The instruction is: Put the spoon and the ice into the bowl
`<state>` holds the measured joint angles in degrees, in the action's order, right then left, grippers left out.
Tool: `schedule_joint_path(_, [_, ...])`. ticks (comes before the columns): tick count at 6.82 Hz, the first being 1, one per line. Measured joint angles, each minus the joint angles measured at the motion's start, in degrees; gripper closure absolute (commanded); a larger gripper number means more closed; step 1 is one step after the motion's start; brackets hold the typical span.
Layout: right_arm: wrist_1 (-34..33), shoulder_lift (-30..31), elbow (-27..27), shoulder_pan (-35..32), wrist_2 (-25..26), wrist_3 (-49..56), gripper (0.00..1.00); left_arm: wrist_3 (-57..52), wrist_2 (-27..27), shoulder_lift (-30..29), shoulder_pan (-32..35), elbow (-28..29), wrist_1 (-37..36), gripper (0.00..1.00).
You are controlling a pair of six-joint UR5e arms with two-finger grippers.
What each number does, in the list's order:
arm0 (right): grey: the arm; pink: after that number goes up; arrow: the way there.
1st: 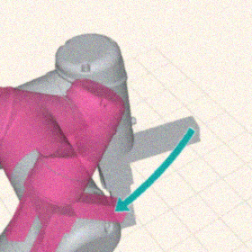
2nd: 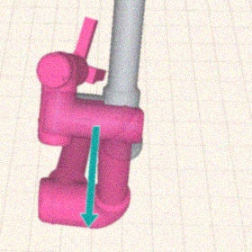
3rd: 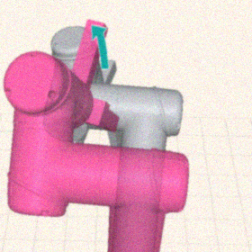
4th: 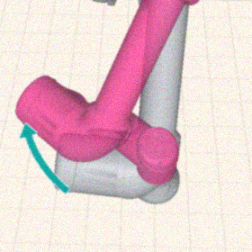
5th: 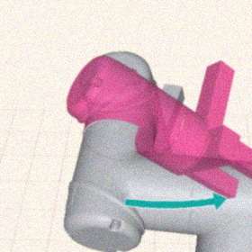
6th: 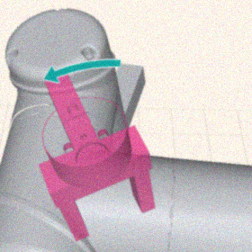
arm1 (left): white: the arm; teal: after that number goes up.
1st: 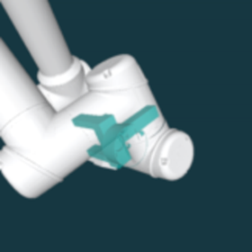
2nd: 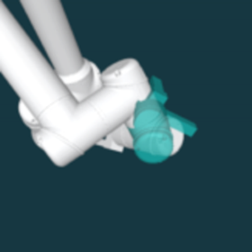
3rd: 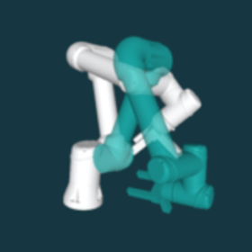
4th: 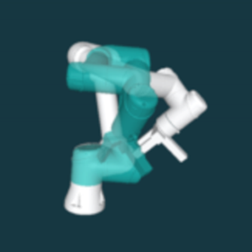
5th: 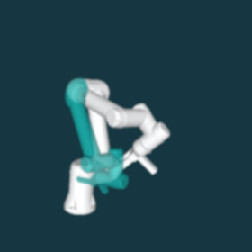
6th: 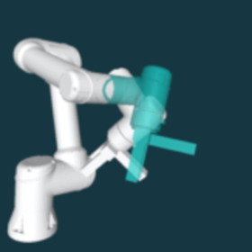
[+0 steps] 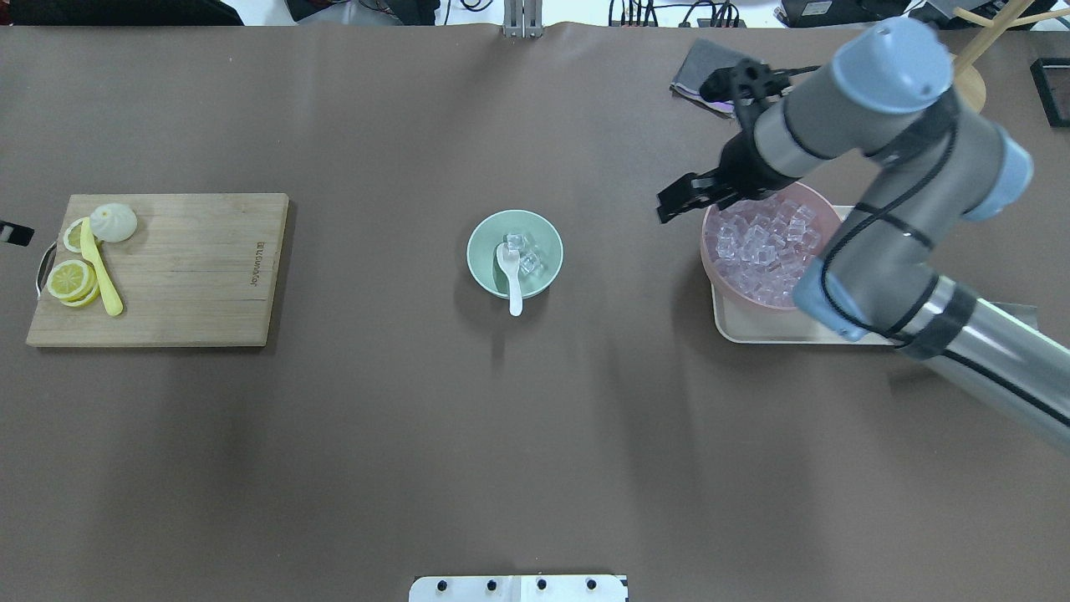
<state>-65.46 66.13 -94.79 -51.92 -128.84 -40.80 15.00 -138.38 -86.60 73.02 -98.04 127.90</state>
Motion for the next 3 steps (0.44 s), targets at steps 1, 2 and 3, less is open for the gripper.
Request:
schedule_joint_path(1, [0.0,5.6,-1.4,-5.6,-4.6,7.5,0.00,-1.8,-0.1,1.7,1.2,0.2,-0.1,0.02])
schedule_joint_path(2, [-0.1,11.8,-2.3,-11.0,-7.8,16.5,0.00,-2.5,-0.1,3.1,1.7,0.4,0.0,0.02])
schedule_joint_path(3, [-0.1,17.7,-2.4,-15.7,-9.5,26.1,0.00,-2.8,0.0,5.1,2.0,0.5,0.3,0.02])
